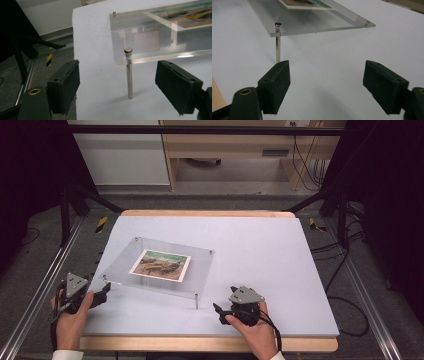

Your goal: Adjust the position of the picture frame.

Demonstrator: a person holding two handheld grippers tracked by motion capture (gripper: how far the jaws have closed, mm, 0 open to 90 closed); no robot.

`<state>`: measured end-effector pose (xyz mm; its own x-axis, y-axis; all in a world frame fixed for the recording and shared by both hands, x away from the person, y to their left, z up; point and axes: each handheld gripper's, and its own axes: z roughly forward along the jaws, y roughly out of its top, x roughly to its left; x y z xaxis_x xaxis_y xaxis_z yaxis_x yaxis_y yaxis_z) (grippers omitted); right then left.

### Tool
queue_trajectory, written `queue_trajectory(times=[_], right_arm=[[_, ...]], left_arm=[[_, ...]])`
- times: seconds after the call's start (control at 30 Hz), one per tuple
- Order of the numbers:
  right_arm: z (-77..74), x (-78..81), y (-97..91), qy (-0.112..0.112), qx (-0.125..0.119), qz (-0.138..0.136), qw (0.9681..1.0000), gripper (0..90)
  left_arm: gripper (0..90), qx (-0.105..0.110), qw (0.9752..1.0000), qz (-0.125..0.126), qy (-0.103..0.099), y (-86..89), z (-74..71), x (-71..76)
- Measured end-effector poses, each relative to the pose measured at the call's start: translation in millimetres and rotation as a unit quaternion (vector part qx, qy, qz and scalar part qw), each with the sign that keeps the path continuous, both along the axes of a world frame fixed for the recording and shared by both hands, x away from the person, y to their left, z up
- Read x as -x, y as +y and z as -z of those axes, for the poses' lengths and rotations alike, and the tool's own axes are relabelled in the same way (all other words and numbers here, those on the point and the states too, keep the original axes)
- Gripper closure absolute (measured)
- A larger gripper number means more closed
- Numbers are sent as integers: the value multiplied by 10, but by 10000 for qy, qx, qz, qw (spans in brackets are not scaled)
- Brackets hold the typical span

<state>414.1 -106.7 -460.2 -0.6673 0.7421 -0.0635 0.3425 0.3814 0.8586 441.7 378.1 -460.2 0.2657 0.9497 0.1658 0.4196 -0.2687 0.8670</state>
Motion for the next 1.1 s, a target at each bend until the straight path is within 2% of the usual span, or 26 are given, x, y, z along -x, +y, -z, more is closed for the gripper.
queue_trajectory(times=[0.1, 0.27, 0.47, 0.57, 0.73, 0.8, 0.83, 0.97, 1.1], right_arm=[[12, 20, -7, 80, 128, 87, 9998, 255], [24, 45, -37, 177, 157, 85, 9997, 254], [42, 59, -36, 170, 145, 145, 9996, 259], [41, 57, -40, 272, 12, 4, 9996, 270], [44, 69, 4, 237, -190, -6, 9995, 236], [53, 76, 55, 241, -268, -56, 9993, 223], [62, 86, 115, 295, -327, -147, 9989, 222], [61, 104, 200, 326, -447, -326, 9979, 220], [42, 110, 308, 306, -490, -426, 9974, 238]], left_arm=[[185, -15, 10000, -37, -6, -6, 0, -5], [166, 32, 10000, -30, 4, -8, 0, 1], [137, 75, 10000, 15, 53, 10, 13, 41], [99, 123, 9999, 48, 85, 27, 23, 74], [81, 188, 9993, 314, 96, 5, 41, 92], [81, 163, 9987, 466, 130, -26, 56, 82], [81, 191, 9978, 604, 214, -48, 76, 64], [81, 198, 9971, 689, 255, -63, 99, 35], [84, 359, 9957, 797, 307, -54, 119, -12]])
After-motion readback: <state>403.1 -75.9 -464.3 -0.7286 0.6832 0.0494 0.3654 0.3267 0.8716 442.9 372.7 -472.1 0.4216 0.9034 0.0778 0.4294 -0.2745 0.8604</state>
